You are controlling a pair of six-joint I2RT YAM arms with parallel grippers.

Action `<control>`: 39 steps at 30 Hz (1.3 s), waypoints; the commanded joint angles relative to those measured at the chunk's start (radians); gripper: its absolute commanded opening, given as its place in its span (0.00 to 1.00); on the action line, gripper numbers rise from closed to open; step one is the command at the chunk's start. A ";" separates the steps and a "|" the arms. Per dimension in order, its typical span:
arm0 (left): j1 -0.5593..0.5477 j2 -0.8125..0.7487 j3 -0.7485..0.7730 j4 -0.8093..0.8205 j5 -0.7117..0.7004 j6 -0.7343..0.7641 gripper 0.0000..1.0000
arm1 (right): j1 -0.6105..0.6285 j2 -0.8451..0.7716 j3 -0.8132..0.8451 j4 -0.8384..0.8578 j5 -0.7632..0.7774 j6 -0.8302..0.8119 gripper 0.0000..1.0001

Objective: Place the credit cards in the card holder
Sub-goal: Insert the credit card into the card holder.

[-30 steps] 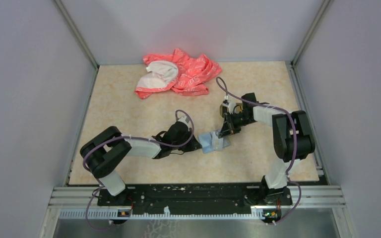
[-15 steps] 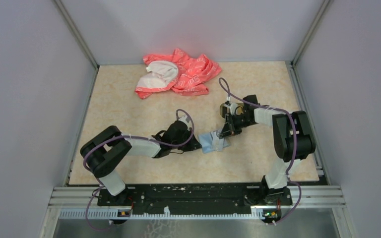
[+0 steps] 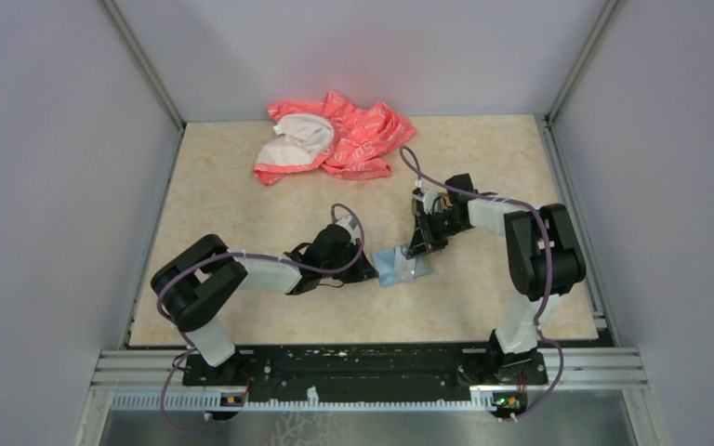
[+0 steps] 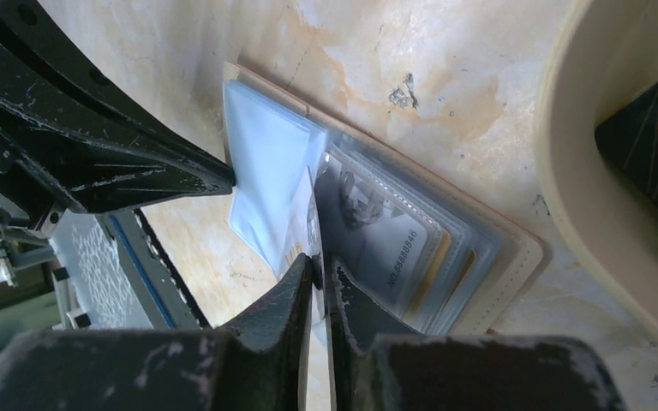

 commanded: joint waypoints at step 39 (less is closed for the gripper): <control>0.010 -0.003 0.002 -0.024 -0.034 0.070 0.00 | 0.113 0.063 0.123 -0.126 0.355 0.017 0.07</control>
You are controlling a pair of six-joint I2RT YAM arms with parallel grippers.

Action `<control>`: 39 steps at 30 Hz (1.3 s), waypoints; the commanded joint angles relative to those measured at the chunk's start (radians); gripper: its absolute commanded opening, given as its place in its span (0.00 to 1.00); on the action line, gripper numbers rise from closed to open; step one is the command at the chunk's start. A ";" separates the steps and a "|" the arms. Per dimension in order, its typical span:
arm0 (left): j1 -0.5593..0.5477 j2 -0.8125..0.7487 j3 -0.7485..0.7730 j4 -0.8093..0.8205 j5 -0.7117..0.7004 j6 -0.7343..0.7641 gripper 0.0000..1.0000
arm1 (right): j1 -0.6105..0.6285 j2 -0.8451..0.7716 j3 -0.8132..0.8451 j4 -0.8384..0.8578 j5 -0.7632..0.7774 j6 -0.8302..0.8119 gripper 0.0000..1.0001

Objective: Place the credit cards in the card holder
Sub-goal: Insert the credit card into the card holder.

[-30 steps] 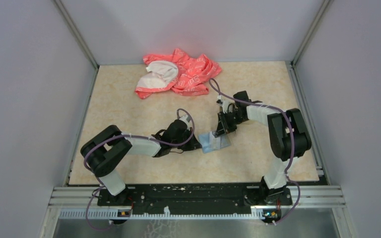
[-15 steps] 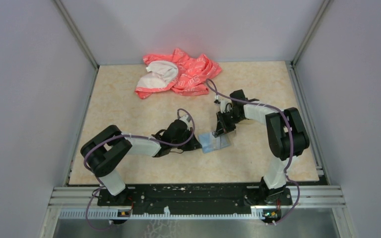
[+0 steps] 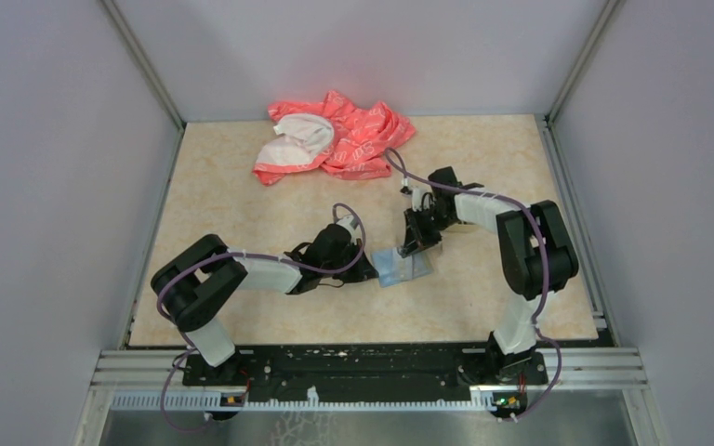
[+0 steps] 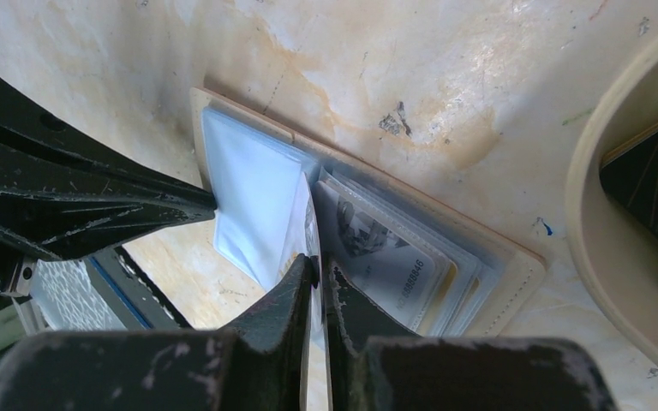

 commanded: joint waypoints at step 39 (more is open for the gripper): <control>0.009 -0.003 -0.011 -0.007 -0.046 0.085 0.00 | 0.046 0.051 0.027 -0.099 0.173 -0.035 0.03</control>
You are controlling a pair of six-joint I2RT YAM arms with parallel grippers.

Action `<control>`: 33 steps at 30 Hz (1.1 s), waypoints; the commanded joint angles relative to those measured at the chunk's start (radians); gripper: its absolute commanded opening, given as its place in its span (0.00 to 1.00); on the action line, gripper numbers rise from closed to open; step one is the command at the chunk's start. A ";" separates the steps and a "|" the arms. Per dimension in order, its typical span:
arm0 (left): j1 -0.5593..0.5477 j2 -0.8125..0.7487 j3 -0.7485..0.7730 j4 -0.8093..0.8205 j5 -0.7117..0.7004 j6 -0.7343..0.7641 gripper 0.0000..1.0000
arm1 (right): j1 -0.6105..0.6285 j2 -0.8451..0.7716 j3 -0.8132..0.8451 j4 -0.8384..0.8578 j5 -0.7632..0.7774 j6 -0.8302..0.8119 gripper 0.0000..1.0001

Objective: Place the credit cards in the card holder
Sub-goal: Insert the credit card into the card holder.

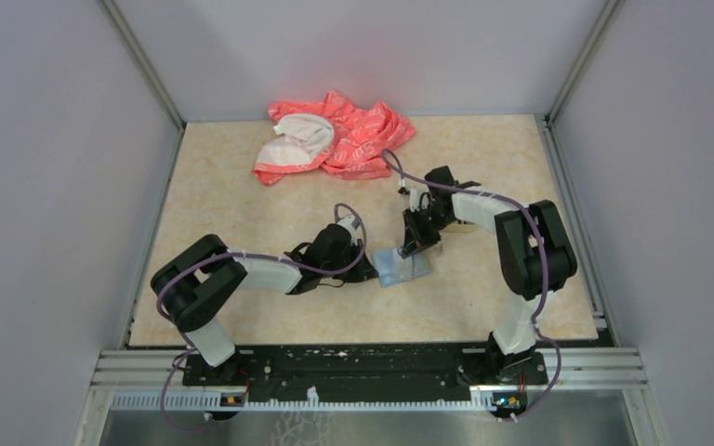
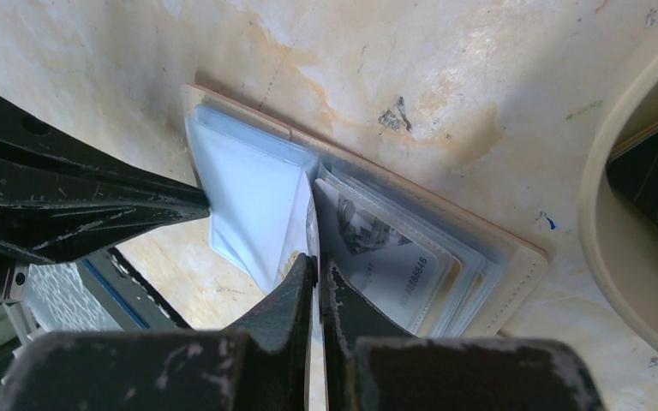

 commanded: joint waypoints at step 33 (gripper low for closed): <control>0.009 -0.015 -0.030 0.010 -0.051 0.041 0.00 | 0.028 0.124 0.079 -0.106 -0.036 -0.090 0.14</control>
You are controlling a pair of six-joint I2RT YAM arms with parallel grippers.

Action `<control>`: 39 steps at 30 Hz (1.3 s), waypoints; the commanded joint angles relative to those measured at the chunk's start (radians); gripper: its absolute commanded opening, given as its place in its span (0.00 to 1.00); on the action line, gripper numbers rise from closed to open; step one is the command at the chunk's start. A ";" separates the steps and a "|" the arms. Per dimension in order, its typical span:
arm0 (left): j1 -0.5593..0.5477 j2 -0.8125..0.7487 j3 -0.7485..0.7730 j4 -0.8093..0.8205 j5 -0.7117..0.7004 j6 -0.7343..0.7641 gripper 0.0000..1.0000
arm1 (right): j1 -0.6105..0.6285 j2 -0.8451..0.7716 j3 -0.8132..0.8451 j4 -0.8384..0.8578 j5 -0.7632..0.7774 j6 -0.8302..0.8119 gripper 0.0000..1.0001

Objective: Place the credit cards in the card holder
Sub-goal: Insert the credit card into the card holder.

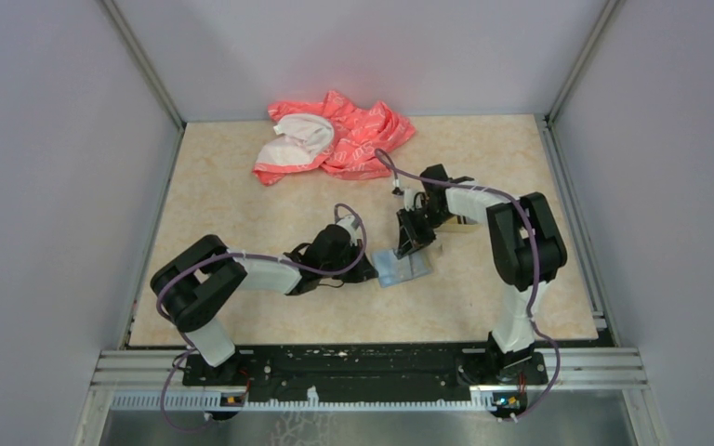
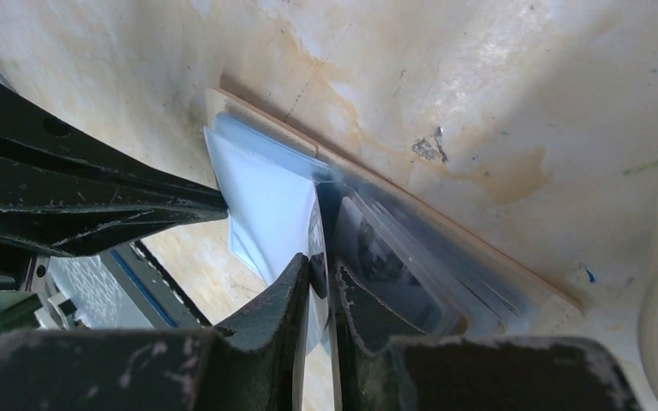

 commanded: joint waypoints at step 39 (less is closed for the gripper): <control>-0.267 0.075 0.291 -0.048 -0.418 0.098 0.18 | 0.008 0.052 0.017 -0.040 0.013 -0.058 0.18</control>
